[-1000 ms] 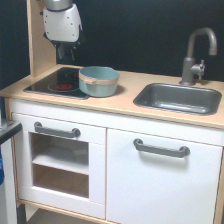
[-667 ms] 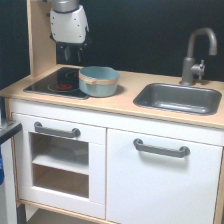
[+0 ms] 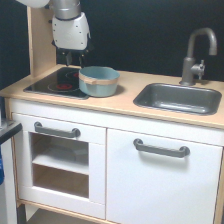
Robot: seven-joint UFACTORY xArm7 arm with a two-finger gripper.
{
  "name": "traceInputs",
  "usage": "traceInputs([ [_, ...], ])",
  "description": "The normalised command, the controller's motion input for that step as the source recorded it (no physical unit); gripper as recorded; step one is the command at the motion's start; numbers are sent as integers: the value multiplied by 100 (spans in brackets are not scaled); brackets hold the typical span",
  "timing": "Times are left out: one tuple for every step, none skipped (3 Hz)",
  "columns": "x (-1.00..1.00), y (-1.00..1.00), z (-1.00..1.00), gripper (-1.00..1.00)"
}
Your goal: Place the pot in the sink
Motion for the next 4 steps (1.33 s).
traceInputs([
  [-12,7,-93,100],
  [13,2,-84,87],
  [34,-4,-62,-93],
  [17,1,22,-100],
])
